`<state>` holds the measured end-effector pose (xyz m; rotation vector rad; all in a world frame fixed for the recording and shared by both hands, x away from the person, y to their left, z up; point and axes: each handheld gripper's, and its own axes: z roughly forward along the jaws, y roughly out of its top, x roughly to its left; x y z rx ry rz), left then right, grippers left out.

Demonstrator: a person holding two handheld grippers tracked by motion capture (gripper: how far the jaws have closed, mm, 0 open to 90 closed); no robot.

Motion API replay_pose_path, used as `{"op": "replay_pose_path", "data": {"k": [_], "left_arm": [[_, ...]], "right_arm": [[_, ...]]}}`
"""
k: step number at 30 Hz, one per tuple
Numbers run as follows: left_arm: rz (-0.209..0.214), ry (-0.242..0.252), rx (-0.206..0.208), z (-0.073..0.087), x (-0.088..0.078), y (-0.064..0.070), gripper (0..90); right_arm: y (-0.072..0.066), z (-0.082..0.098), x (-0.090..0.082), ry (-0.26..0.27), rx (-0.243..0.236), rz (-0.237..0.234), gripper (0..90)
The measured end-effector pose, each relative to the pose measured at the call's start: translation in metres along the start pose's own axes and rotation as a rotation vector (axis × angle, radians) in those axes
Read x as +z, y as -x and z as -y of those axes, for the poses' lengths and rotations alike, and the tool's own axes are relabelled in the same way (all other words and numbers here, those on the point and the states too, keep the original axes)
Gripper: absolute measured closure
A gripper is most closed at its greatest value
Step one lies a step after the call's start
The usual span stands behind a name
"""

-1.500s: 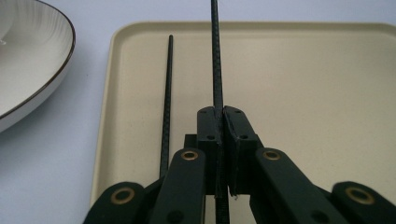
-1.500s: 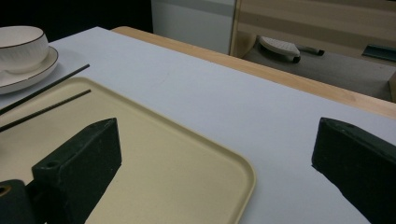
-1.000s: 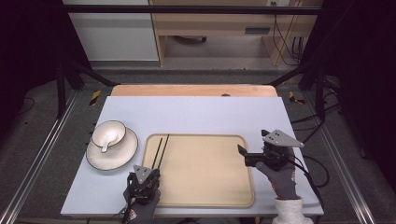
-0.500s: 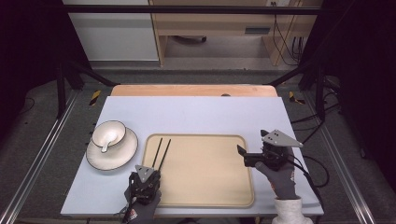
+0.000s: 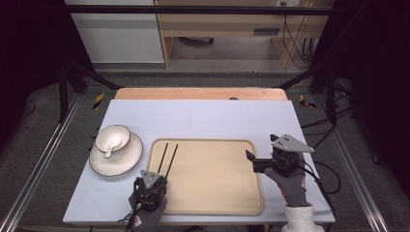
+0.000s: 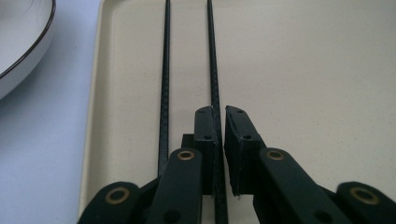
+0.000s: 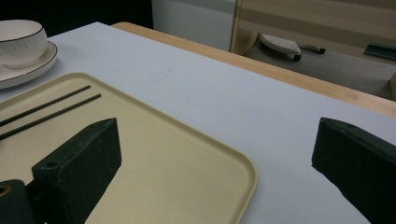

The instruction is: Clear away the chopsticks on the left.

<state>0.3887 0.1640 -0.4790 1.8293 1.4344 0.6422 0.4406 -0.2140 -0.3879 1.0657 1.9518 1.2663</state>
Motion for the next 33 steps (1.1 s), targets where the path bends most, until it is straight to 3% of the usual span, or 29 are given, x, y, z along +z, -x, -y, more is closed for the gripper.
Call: {"op": "replay_pose_path", "data": {"k": [7, 11, 14, 17, 21, 30, 33], "left_arm": [[0.001, 0.025, 0.017, -0.011, -0.008, -0.004, 76.2], [0.069, 0.099, 0.056, -0.028, -0.019, -0.01, 66.8], [0.107, 0.122, 0.073, -0.037, -0.023, -0.013, 63.3], [0.138, 0.127, 0.122, -0.049, -0.027, -0.02, 56.7], [0.186, 0.143, 0.149, -0.066, -0.034, -0.035, 48.2], [0.257, 0.171, 0.153, -0.065, -0.043, -0.067, 33.2], [0.265, 0.178, 0.172, -0.063, -0.044, -0.074, 29.4]], "right_arm": [[0.001, -0.001, -0.002, 0.006, 0.003, 0.002, 1.5], [0.002, -0.001, -0.004, 0.013, 0.006, 0.007, 1.3], [0.002, -0.002, -0.004, 0.016, 0.005, 0.008, 1.3], [0.003, -0.002, -0.006, 0.022, 0.007, 0.009, 1.2], [0.004, -0.003, -0.008, 0.031, 0.007, 0.01, 1.2], [0.007, -0.001, -0.008, 0.033, 0.021, 0.012, 1.2], [0.007, 0.0, -0.007, 0.026, 0.023, 0.016, 1.2]]}}
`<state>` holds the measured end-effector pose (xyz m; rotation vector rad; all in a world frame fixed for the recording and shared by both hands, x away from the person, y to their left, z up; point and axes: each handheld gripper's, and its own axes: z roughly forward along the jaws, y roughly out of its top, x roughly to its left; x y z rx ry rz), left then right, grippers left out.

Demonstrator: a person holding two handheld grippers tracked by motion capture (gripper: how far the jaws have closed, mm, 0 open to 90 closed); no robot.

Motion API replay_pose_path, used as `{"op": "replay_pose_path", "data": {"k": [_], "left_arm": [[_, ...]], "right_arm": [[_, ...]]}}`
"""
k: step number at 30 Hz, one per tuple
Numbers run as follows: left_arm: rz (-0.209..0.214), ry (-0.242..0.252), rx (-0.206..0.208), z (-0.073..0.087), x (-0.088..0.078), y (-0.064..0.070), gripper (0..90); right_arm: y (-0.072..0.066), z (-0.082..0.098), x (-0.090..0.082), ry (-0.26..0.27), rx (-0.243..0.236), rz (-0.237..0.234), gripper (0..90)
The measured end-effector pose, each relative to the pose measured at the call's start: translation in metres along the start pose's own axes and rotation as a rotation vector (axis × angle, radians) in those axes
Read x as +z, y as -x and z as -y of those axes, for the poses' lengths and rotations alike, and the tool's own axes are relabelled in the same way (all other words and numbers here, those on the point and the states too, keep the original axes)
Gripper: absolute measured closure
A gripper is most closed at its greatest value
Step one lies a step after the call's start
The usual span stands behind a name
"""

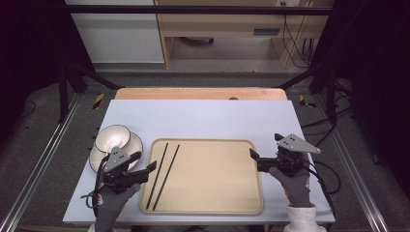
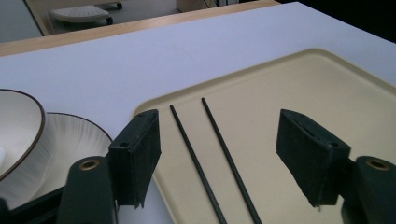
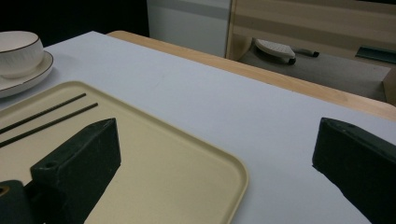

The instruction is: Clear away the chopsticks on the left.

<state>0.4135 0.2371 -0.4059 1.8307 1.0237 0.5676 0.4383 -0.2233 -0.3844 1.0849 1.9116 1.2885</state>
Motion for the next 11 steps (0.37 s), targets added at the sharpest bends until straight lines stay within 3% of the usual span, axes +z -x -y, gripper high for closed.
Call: {"op": "replay_pose_path", "data": {"k": [5, 11], "left_arm": [[-0.013, 0.003, 0.012, 0.004, -0.004, -0.009, 27.0], [-0.019, 0.015, -0.023, 0.011, -0.008, -0.02, 26.5]], "right_arm": [[0.001, 0.002, 0.002, -0.007, 0.002, 0.001, 1.2], [0.001, 0.004, 0.004, -0.016, 0.002, 0.004, 1.2]]}}
